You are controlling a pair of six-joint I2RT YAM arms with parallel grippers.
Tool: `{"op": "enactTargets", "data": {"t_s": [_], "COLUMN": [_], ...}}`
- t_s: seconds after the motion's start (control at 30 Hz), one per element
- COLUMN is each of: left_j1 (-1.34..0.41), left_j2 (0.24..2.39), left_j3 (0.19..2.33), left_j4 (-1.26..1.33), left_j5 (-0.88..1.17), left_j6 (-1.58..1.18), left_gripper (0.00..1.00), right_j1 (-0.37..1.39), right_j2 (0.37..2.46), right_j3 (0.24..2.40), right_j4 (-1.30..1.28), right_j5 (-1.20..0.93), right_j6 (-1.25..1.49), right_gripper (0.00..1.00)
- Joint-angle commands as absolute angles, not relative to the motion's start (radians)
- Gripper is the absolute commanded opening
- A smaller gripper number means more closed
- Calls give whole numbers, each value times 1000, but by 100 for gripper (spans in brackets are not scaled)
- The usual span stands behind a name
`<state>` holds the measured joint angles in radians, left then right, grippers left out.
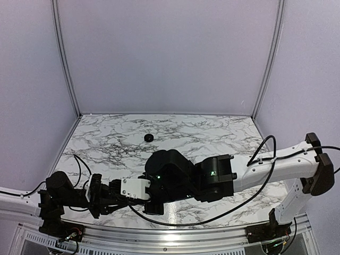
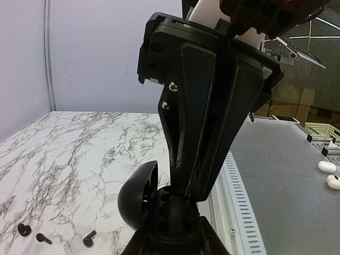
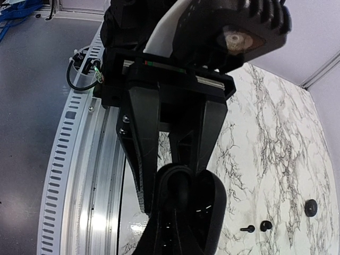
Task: Insert the wireless bluetooth earbuds into the charging case
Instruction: Adjust the left earbud in the left side groove of the charging case.
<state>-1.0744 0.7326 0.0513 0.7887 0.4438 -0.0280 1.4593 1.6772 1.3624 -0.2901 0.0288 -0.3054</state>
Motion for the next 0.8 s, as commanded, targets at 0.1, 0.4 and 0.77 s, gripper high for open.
{"op": "enactTargets", "data": {"t_s": [0.1,0.4,0.77], "left_j1": [-1077,-1077,-1023], "left_j2": [732,718,697], "left_j3": [71,66,37], "left_j4": [833,831,828], "left_j5": [437,426,357], "left_j6": [-11,-14,-70], "left_gripper": [0,0,0], "right_j1": [1452,1437,1277], "right_j2": [1703,1713,1514], "right_j3": [1394,1393,1309], "right_j4": [-284,-312,-149], "right_j5": [58,-16,-239], "right_j6": [-271,-261,-201], "right_gripper": [9,9,29]}}
